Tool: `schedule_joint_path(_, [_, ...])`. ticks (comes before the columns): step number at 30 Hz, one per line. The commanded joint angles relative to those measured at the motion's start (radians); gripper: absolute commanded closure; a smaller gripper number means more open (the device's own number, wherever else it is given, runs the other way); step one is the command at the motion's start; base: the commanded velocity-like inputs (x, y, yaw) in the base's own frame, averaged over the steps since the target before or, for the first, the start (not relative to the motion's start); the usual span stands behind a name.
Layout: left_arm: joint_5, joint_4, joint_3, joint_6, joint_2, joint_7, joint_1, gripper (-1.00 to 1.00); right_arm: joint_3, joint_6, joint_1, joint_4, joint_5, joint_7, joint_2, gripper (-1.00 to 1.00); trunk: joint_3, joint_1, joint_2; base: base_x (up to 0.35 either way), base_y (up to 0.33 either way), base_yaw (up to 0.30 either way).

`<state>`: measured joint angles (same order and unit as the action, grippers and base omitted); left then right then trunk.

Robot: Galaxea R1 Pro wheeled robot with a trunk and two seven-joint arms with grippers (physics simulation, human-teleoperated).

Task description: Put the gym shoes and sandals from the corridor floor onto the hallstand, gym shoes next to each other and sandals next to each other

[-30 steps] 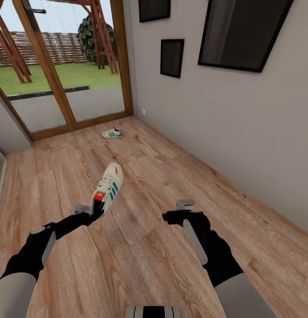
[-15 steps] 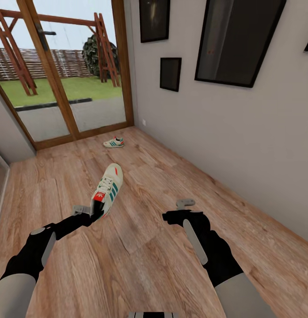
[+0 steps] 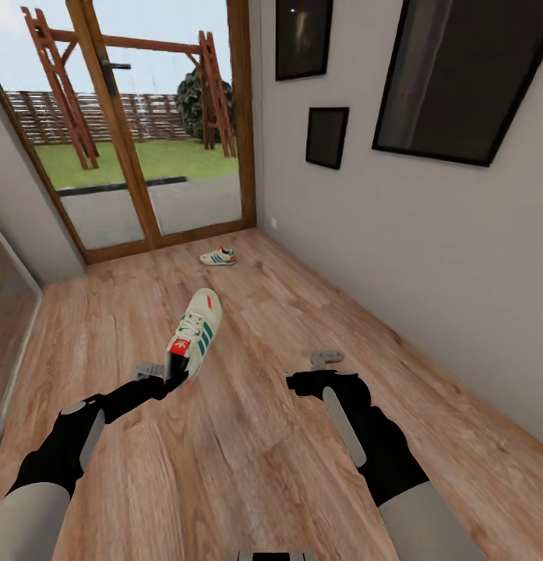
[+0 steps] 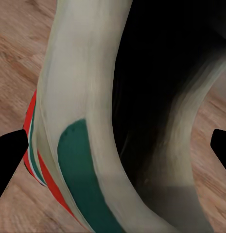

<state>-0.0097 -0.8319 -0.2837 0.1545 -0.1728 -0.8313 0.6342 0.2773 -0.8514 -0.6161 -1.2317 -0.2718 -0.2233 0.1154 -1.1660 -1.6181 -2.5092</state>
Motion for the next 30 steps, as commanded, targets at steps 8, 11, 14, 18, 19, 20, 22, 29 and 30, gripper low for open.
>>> schedule_joint_path(8, [-0.001, -0.001, -0.005, 0.01, 0.02, -0.006, 0.001, 1.0, 0.001, -0.002, -0.001, -0.002, -0.01, -0.01, 0.0, -1.0, 0.007, 0.0, 0.0, 0.325, -0.128, 0.247])
schedule_joint_path(11, [-0.001, -0.001, -0.005, 0.01, 0.021, -0.006, 0.001, 1.0, 0.001, -0.002, -0.001, -0.002, -0.01, -0.01, 0.0, -1.0, 0.011, 0.0, 0.0, 0.344, -0.024, 0.23])
schedule_joint_path(14, [-0.001, -0.001, -0.005, 0.01, 0.021, -0.006, 0.001, 1.0, 0.001, -0.002, -0.001, -0.002, -0.01, -0.01, 0.0, -1.0, 0.015, 0.0, 0.0, 0.347, -0.004, 0.208])
schedule_joint_path(18, [-0.001, -0.001, -0.006, 0.01, 0.021, -0.006, 0.001, 1.0, 0.001, -0.002, 0.0, -0.001, -0.01, -0.01, 0.0, -1.0, 0.02, 0.0, 0.0, 0.348, -0.001, 0.195])
schedule_joint_path(19, [-0.001, -0.001, -0.006, 0.01, 0.021, -0.006, 0.001, 1.0, 0.002, -0.002, 0.0, -0.001, -0.01, -0.01, 0.0, -1.0, 0.021, 0.0, 0.0, 0.348, 0.0, 0.194])
schedule_joint_path(20, [-0.001, -0.001, -0.006, 0.01, 0.021, -0.006, 0.001, 1.0, 0.002, -0.002, 0.0, 0.0, -0.01, -0.01, 0.0, -1.0, 0.022, 0.0, 0.0, 0.348, 0.0, 0.194])
schedule_joint_path(22, [-0.001, -0.001, -0.006, 0.01, 0.021, -0.006, 0.001, 1.0, 0.001, -0.002, -0.001, -0.001, -0.01, -0.01, 0.0, -1.0, 0.025, 0.0, 0.0, 0.348, 0.0, 0.194])
schedule_joint_path(29, [-0.001, -0.001, -0.006, 0.01, 0.021, -0.006, 0.001, 1.0, 0.002, -0.002, 0.0, -0.001, -0.01, -0.01, 0.0, -1.0, 0.034, 0.0, 0.0, 0.348, -0.016, 0.194])
schedule_joint_path(30, [-0.001, -0.001, -0.006, 0.01, 0.021, -0.006, 0.001, 1.0, 0.002, -0.002, 0.0, -0.001, -0.01, -0.01, 0.0, -1.0, 0.035, 0.0, 0.0, 0.348, -0.063, 0.195])
